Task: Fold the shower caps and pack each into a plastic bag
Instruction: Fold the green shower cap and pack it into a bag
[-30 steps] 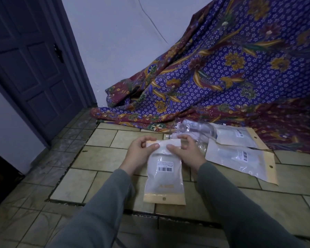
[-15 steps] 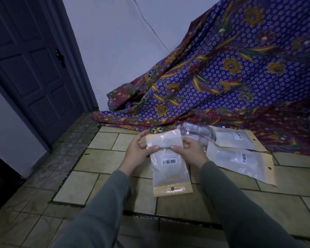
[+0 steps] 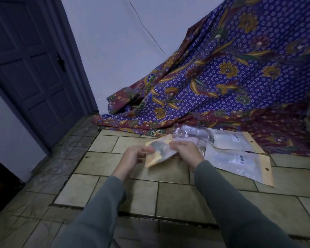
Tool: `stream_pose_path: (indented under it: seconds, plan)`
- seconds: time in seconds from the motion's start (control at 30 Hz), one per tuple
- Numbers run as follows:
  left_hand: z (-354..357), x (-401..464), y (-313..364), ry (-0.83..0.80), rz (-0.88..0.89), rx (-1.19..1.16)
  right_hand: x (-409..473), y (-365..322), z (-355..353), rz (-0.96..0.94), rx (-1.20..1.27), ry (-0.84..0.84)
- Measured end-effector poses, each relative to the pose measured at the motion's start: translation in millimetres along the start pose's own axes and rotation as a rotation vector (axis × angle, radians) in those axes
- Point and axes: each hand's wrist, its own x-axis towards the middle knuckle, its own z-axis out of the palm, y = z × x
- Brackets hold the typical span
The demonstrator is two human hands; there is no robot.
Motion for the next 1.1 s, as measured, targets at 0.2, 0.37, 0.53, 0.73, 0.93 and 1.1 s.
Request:
stream_pose_path:
  seconds: [0.2, 0.37, 0.53, 0.73, 0.93, 1.1]
  plan:
    - [26, -3, -24, 0.050, 0.237, 0.920, 1, 16, 18, -0.047, -0.138, -0.005]
    - [34, -3, -37, 0.172, 0.223, 0.963, -5, 30, -8, -0.307, -0.511, 0.308]
    - [29, -9, -45, 0.150, 0.185, 1.161, -13, 67, -44, -0.166, -1.016, 0.456]
    - [16, -13, -47, 0.161, 0.173, 1.243, -19, 75, -46, -0.216, -1.098, 0.339]
    - [2, -22, -48, 0.161, 0.164, 1.263, -29, 59, -12, -0.343, -1.033, 0.164]
    - [0, -28, -41, 0.141, 0.152, 1.288, -22, 40, -29, -0.257, -1.051, 0.226]
